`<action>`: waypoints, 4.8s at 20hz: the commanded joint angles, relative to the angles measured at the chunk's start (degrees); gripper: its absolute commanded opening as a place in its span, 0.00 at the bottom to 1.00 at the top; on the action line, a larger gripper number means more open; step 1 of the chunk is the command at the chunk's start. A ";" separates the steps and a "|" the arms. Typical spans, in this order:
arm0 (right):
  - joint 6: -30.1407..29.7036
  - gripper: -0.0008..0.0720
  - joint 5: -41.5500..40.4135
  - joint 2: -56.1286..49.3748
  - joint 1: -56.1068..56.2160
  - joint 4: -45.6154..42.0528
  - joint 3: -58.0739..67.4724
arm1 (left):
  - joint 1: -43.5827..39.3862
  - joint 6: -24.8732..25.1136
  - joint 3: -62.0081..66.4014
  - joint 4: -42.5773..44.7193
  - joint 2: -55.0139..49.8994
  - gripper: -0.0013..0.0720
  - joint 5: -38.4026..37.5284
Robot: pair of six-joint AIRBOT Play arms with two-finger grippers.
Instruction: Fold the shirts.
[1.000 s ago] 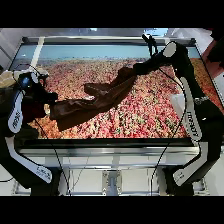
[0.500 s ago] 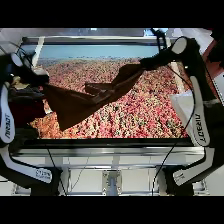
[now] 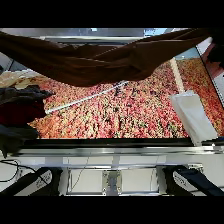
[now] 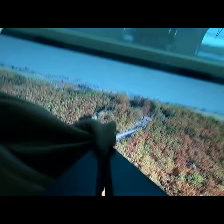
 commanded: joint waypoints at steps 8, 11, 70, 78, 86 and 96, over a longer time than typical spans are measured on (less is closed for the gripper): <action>-0.28 0.04 -0.24 -1.88 -0.20 8.07 -17.31 | -4.24 0.04 -16.11 -10.36 -12.02 0.03 -2.38; -2.01 0.04 -7.04 -11.06 0.52 12.50 -29.97 | -5.90 -2.14 -19.56 -4.68 -23.34 0.03 1.77; -0.46 0.45 -3.65 -14.80 -8.02 1.03 -28.76 | -46.80 11.37 -87.01 -6.88 6.88 0.87 28.41; -0.44 0.45 -3.72 -14.80 -8.07 0.83 -28.76 | -46.80 11.41 -87.03 -9.88 6.38 0.68 28.89; -0.44 0.45 -3.80 -14.80 -8.07 0.85 -28.76 | -46.82 12.11 -87.03 -10.47 5.97 0.68 29.07; -0.44 0.44 -3.80 -14.80 -8.07 0.50 -28.76 | -50.66 5.53 -85.40 -4.26 0.74 0.03 28.83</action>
